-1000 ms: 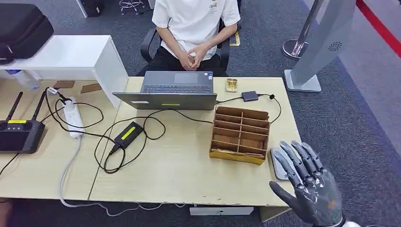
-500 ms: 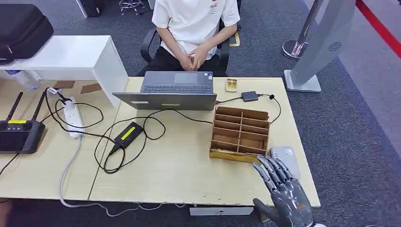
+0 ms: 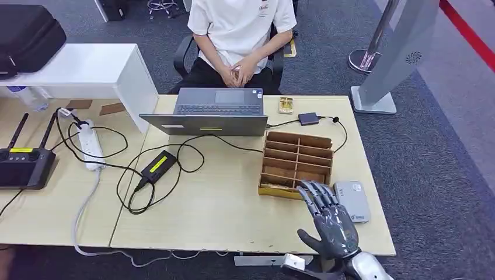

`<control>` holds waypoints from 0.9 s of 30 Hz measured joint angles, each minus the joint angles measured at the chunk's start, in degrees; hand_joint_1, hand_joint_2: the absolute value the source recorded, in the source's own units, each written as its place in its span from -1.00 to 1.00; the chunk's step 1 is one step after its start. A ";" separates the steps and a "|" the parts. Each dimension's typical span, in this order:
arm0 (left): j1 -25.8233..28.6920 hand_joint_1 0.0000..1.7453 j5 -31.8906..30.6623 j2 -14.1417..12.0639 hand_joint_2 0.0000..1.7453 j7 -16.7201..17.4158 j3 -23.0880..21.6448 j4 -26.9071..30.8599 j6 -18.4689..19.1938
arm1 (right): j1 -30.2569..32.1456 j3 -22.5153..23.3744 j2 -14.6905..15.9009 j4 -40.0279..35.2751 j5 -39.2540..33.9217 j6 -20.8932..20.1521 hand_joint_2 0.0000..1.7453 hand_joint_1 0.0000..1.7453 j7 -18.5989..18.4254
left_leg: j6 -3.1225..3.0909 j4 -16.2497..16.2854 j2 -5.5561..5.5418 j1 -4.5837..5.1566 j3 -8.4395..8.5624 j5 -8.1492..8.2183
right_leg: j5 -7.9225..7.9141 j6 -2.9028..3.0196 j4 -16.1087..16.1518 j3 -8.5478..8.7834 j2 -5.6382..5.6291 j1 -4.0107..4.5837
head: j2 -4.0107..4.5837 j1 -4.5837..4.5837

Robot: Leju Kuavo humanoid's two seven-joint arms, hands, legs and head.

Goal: Pass the card to the sensor for recognition and then transmit it.

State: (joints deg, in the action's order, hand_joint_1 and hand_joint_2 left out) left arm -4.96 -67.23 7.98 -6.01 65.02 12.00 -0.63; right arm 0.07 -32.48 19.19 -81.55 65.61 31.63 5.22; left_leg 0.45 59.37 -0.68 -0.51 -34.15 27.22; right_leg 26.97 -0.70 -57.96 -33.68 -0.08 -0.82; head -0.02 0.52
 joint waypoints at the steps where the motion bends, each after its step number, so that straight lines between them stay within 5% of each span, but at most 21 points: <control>1: -0.03 -1.00 0.00 0.00 1.00 -0.02 0.00 0.00 0.00 | -0.24 -0.02 -0.24 0.48 0.02 0.00 1.00 -1.00 0.00 | 0.00 0.00 0.00 0.00 0.00 0.00 | 0.00 0.00 0.00 0.00 0.00 0.00 | 0.00 0.00; 27: -0.21 -1.00 -3.67 0.04 1.00 -0.13 -0.63 0.00 1.18 | -13.51 5.00 -5.09 21.48 -4.19 1.20 1.00 -1.00 3.19 | 0.00 0.01 0.01 0.00 0.01 -0.03 | -0.04 0.03 0.00 0.01 0.00 0.00 | 0.00 0.00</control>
State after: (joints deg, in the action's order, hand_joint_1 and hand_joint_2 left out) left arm -5.16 -70.90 8.02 -6.14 64.39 12.00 0.55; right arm -13.44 -27.48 14.10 -60.07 61.42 32.83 8.41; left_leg 0.45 59.38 -0.68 -0.50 -34.13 27.19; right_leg 26.94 -0.67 -57.96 -33.67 -0.08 -0.82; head -0.02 0.52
